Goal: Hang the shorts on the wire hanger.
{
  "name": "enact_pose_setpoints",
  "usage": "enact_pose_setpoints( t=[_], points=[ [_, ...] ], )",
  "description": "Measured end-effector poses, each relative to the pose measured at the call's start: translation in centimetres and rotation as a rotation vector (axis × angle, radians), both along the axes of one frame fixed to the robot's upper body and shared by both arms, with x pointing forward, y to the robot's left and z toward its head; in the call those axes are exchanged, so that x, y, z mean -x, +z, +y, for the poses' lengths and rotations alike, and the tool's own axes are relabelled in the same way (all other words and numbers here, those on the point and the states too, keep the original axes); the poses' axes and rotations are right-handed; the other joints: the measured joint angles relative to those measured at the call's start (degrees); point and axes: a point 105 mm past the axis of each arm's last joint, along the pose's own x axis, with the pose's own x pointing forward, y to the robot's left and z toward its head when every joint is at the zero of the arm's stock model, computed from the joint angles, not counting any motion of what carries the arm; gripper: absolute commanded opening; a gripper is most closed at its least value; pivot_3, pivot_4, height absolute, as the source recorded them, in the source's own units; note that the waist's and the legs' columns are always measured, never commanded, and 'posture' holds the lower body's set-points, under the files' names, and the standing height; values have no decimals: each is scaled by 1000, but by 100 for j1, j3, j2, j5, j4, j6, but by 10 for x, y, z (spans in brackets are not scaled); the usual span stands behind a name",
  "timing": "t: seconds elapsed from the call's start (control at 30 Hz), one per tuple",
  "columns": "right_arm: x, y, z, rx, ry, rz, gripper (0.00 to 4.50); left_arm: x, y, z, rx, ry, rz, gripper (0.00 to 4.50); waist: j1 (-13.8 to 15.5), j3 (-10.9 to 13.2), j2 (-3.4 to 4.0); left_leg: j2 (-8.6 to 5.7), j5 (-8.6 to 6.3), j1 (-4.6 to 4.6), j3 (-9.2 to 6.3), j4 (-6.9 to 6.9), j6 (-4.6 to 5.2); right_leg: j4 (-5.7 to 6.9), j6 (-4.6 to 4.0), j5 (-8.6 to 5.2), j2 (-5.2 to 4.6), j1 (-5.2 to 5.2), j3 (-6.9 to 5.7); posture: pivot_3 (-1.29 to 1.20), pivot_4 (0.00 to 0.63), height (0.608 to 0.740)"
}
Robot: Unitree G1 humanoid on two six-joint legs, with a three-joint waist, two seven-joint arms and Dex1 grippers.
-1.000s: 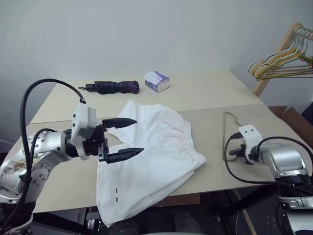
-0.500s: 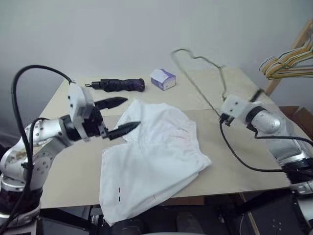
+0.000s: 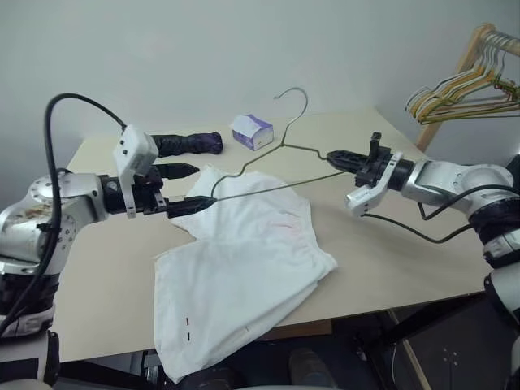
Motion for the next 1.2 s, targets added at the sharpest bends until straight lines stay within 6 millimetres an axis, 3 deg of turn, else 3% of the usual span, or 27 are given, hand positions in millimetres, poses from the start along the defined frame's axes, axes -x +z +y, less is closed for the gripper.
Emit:
enact_pose_setpoints(
  t=[0.2, 0.5, 0.6, 1.0, 1.2],
  points=[
    [3, 12, 16, -32, 88, -51, 22, -8, -12, 2, -48, -34, 80, 4500, -32, 0, 1, 1, 1, 10, 0, -1, -1, 2, 2, -1, 4, 4, 6, -204, 0, 740],
    [5, 11, 22, -26, 106, -12, 22, -9, -34, -12, -91, -68, 122, 4500, -41, 0, 1, 1, 2, 14, -2, 2, -1, 4, 3, -1, 4, 9, 8, -211, 0, 740],
    [5, 13, 27, -38, 105, 6, 0, -11, -39, -16, -97, -63, 124, 3947, -83, 0, 1, 2, 2, 14, -2, 2, -1, 4, 2, -1, 4, 12, 9, -218, 0, 740],
    [9, 22, 32, -30, 93, 34, 0, -15, -53, -14, -134, -54, 152, 177, -129, 0, 1, 3, 2, 14, -2, 4, -1, 6, 8, -3, 6, 10, 10, -240, 0, 740],
    [11, 24, 28, -23, 87, 41, 0, -14, -53, -20, -124, -80, 140, 38, -143, 0, 1, 4, 1, 14, -1, 3, -1, 7, 7, -3, 6, 9, 11, -246, 0, 740]
  ],
)
